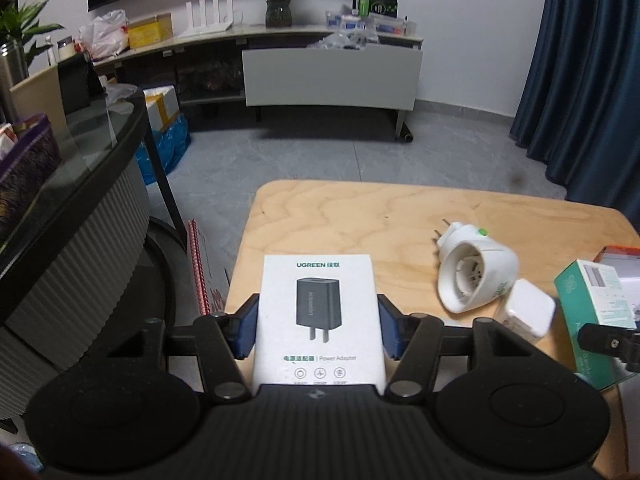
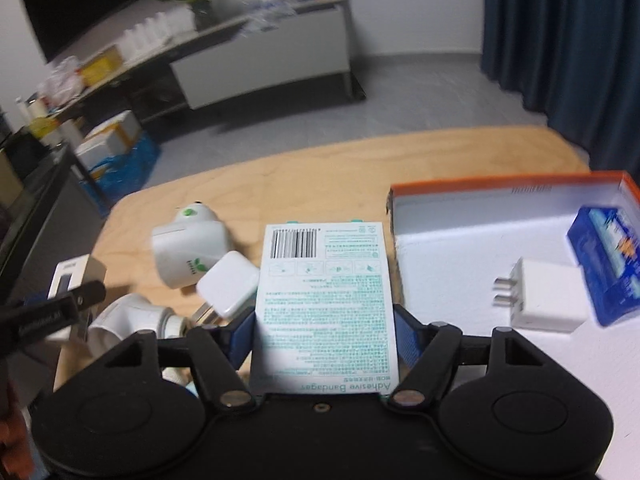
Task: Organize rigid objects
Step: 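Carry UGREEN box with left tool while right tool carries bandage box to orange-rimmed box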
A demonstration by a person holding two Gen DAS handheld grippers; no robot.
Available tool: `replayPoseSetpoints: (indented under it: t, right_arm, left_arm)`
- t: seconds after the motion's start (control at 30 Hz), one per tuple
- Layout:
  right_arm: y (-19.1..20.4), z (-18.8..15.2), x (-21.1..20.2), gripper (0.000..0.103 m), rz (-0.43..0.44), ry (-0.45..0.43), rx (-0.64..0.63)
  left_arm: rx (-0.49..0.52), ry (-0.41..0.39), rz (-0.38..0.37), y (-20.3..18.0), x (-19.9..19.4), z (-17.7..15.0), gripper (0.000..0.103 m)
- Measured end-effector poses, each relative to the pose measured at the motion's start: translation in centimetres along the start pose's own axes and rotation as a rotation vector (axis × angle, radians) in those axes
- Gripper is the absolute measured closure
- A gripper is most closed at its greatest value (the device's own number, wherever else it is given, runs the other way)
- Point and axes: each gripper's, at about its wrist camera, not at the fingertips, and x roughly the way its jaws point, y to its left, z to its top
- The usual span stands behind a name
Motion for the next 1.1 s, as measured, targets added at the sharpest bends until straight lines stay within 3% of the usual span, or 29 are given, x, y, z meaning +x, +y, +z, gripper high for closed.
replayPoseSetpoints:
  t: [0.27,1.1]
  right_arm:
    - [1.4,-0.7,-4.0,0.019,0.010,-0.061,-0.087]
    - [1.1,-4.7,-10.8,0.019,0.059,-0.070,-0.119]
  left_arm:
    - [-0.003,-0.033,-0.033,-0.7,-3.3,-1.1,0.044]
    - [-0.016,-0.077,-0.061,-4.7,-10.2,-4.7,0.043]
